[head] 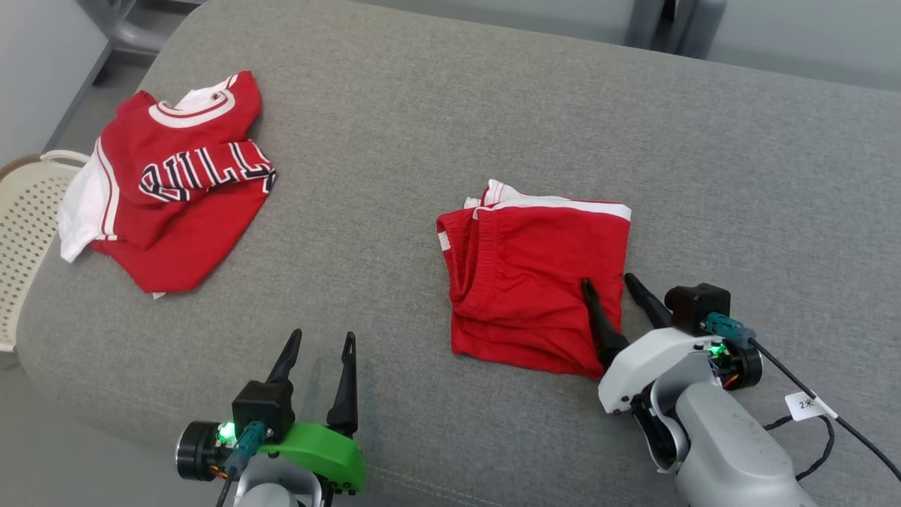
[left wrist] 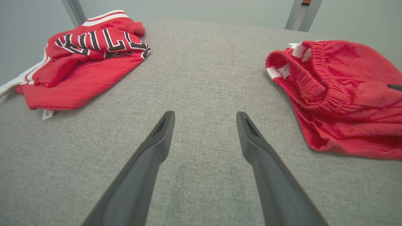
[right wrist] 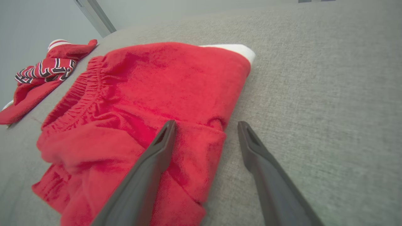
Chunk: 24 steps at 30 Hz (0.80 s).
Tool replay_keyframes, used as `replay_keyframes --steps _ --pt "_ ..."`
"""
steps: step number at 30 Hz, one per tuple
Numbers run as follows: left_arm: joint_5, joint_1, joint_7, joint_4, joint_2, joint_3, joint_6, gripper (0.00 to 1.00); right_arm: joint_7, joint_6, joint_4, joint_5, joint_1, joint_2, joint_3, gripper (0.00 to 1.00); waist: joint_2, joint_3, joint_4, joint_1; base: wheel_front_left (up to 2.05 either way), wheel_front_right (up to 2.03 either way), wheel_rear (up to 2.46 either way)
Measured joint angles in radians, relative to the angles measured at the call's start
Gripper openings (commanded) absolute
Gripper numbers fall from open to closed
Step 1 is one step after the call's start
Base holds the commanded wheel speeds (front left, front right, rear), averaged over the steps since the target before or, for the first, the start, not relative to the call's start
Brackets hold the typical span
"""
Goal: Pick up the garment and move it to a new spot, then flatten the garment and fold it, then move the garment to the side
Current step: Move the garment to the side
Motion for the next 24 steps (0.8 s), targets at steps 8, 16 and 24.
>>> replay_keyframes --steps 8,16,24 --pt "-0.004 -0.001 0.0 -0.011 0.0 0.007 0.008 1.0 -0.001 0.0 -0.04 -0.012 -0.002 0.0 0.012 0.0 0.0 0.041 0.052 0.0 0.0 0.0 0.0" --pt "0.03 -0.009 0.0 -0.012 0.0 0.015 -0.012 1.0 0.0 0.0 -0.166 -0.006 0.046 0.0 0.013 0.0 0.0 0.05 -0.011 0.0 0.0 0.0 0.0" --pt "0.033 -0.056 0.0 -0.023 -0.001 0.002 -0.02 1.0 0.0 0.0 -0.187 0.0 0.07 -0.002 0.037 0.0 0.0 0.05 -0.174 0.0 0.0 0.0 0.0"
